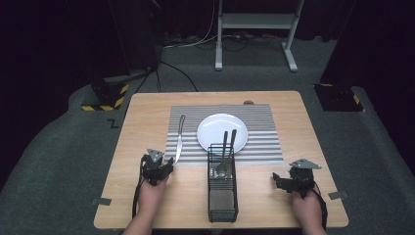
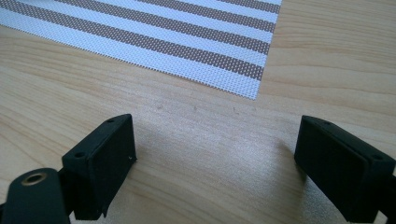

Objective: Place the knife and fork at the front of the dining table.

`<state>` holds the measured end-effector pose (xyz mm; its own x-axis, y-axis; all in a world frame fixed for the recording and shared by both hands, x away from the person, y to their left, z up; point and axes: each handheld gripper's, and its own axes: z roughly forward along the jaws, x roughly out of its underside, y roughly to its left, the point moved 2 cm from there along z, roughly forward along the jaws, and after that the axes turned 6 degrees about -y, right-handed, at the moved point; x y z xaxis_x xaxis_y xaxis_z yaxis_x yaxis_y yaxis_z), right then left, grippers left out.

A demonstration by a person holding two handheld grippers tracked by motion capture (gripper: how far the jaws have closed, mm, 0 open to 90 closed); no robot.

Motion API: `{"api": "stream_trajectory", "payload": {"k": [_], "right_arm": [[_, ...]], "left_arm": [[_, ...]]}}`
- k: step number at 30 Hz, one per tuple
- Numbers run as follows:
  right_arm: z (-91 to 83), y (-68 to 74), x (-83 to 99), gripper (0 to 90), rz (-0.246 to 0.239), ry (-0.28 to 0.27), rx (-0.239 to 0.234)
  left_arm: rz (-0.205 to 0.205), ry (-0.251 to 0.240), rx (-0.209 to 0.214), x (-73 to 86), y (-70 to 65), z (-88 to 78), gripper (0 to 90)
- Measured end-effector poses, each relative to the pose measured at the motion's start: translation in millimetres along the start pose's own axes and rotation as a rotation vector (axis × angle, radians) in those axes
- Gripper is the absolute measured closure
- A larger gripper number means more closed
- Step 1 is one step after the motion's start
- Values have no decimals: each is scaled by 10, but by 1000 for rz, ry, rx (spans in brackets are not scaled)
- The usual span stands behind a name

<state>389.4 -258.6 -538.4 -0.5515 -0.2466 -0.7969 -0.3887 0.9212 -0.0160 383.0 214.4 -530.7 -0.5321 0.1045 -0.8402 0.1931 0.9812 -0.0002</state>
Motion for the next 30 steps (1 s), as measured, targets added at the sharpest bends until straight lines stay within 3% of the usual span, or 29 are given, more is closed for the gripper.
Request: {"api": "stream_trajectory", "payload": {"k": [8, 15, 18, 22, 30], "right_arm": [[0, 0, 0, 122, 0, 0, 0], [1, -1, -1, 117, 1, 1, 1], [-6, 11, 1, 109, -10, -2, 16], [-33, 38, 10, 121, -56, -22, 30], [-105, 116, -7, 126, -102, -80, 41]], "left_arm": [[13, 34, 41, 226, 68, -226, 360], [56, 51, 20, 335, 116, -308, 171], [2, 61, 34, 339, 144, -307, 154], [9, 69, 16, 337, 115, -297, 137], [4, 72, 11, 333, 101, -286, 120]]}}
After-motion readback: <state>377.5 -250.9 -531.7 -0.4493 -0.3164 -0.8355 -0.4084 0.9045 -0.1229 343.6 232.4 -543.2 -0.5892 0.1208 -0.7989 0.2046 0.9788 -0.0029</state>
